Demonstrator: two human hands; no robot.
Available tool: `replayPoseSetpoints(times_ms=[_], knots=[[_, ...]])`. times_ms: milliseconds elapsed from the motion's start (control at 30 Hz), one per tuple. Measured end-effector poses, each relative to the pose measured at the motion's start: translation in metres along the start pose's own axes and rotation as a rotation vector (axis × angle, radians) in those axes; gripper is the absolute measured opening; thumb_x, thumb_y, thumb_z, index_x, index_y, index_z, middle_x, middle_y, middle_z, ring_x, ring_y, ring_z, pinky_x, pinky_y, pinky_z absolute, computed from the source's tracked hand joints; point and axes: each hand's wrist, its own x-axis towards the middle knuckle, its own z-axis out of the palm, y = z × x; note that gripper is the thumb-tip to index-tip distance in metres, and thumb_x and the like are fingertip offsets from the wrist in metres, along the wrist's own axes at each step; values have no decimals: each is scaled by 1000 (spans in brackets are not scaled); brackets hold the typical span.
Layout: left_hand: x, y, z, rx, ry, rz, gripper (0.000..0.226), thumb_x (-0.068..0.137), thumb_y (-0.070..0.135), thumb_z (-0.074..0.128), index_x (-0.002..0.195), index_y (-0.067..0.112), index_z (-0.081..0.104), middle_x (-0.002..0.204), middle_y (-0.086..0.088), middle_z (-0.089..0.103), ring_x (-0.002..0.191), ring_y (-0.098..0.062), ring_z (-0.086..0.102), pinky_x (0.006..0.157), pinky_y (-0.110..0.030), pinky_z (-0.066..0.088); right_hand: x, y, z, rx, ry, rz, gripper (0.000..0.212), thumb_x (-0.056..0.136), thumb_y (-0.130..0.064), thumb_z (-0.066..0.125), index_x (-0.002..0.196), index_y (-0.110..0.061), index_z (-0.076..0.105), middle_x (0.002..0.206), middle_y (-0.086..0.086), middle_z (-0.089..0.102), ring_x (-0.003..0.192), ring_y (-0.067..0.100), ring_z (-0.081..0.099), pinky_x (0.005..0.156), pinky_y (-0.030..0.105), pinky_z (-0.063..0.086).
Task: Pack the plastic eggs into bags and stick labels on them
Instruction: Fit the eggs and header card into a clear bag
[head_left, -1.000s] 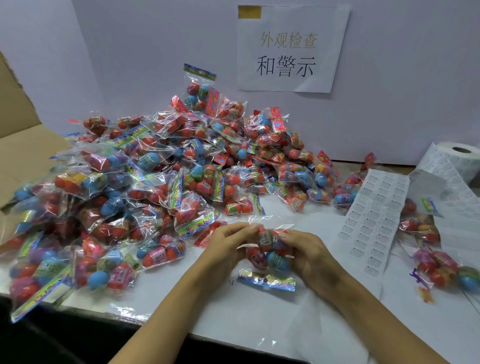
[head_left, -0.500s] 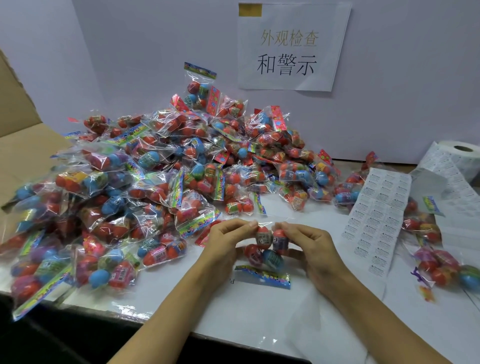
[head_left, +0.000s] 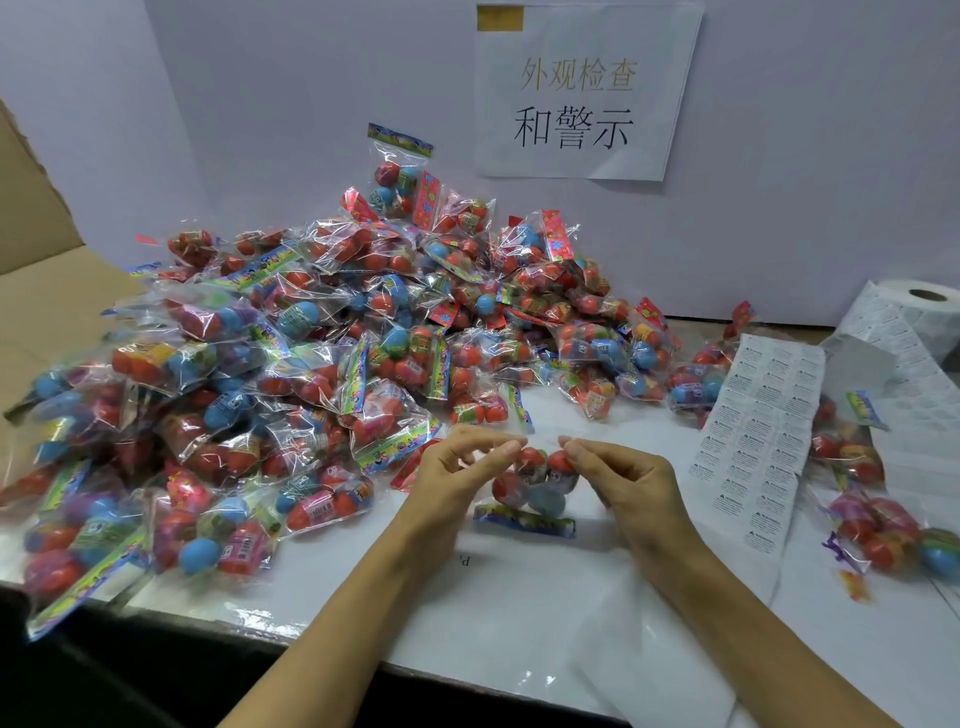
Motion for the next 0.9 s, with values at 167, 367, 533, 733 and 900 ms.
replayPoseSetpoints(times_ms=[167, 367, 533, 733, 900], knots=[[-3, 2, 2, 66, -33, 87, 19, 88, 34, 76, 102, 24, 83, 86, 1, 78, 74, -12, 69, 66, -17, 53, -1, 1, 0, 21, -7, -36, 18, 76, -35, 75, 91, -34, 83, 69, 7, 73, 58, 14, 60, 54, 22, 47], [-3, 1, 2, 104, -23, 36, 38, 84, 60, 66, 104, 32, 82, 107, 4, 79, 100, -15, 74, 79, -24, 57, -1, 3, -4, 1, -57, 7, 21, 89, -18, 74, 106, -28, 81, 107, -2, 78, 101, 16, 73, 72, 24, 58], [0, -4, 1, 5, 11, -1, 33, 77, 54, 77, 76, 21, 80, 96, -11, 79, 98, -26, 74, 87, -33, 58, -1, 3, -5, -8, -61, 35, 27, 81, -40, 66, 91, -22, 83, 103, 2, 78, 95, 19, 73, 81, 36, 53], [2, -9, 0, -129, 39, 13, 49, 68, 33, 91, 86, 14, 50, 81, -14, 72, 79, -34, 71, 87, -49, 59, -2, 3, -2, -133, -112, 43, 28, 86, -50, 66, 87, -28, 83, 88, 2, 78, 84, 9, 70, 77, 25, 50], [0, 1, 3, -174, -58, -48, 45, 78, 45, 84, 108, 11, 79, 91, -19, 75, 71, -32, 70, 64, -35, 57, -2, 6, -3, -128, -117, 24, 42, 84, -50, 72, 74, -10, 79, 61, -6, 64, 60, 6, 56, 62, 14, 45]])
